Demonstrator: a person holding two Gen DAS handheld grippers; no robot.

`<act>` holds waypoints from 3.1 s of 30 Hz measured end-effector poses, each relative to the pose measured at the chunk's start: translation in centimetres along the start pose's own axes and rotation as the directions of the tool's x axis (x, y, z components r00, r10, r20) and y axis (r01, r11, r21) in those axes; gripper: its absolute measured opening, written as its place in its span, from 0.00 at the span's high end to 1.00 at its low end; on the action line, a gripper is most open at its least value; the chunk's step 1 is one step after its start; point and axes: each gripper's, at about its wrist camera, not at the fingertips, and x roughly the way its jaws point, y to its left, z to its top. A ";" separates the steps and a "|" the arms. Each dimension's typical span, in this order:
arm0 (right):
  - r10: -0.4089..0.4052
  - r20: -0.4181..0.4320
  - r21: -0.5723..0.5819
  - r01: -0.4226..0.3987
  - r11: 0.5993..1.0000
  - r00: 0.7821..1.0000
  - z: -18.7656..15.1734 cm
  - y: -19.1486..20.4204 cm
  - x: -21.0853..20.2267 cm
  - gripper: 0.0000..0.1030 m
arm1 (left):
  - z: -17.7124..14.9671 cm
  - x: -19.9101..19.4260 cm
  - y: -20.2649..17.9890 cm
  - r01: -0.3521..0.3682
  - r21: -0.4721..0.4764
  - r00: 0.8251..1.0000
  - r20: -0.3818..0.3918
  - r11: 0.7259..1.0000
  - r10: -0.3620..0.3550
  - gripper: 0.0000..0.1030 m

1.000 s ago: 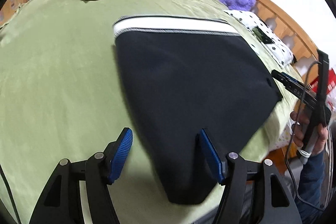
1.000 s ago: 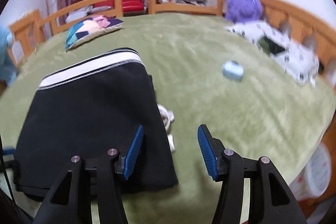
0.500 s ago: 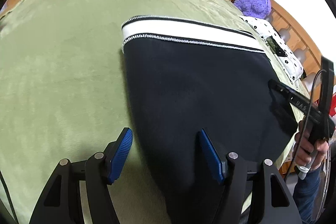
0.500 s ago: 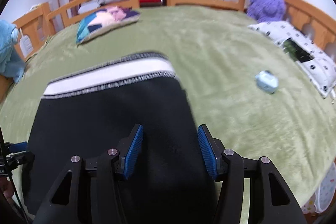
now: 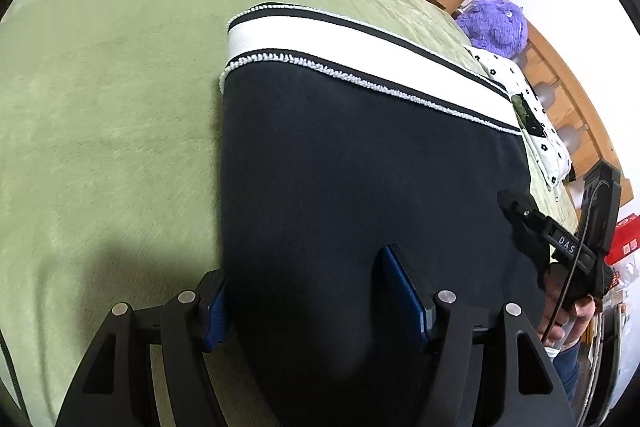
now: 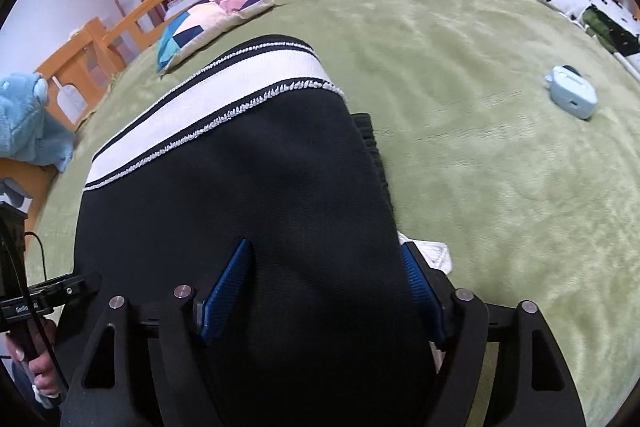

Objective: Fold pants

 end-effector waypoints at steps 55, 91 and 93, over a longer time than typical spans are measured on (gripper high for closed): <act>0.075 0.092 -0.150 -0.060 0.987 0.993 -8.7 24.0 -4.7 0.55 | -8.2 -19.0 17.9 -0.229 -0.030 0.960 0.156 0.973 0.231 0.49; -0.001 0.113 -0.236 0.028 0.971 0.994 -7.0 26.9 -1.3 0.56 | -9.7 -18.8 14.5 -0.295 0.065 0.944 0.175 0.953 0.281 0.36; -0.009 0.108 -0.206 0.031 0.978 0.994 -9.4 26.0 -2.6 0.56 | -10.6 -19.3 14.7 -0.275 0.042 0.952 0.151 0.961 0.266 0.34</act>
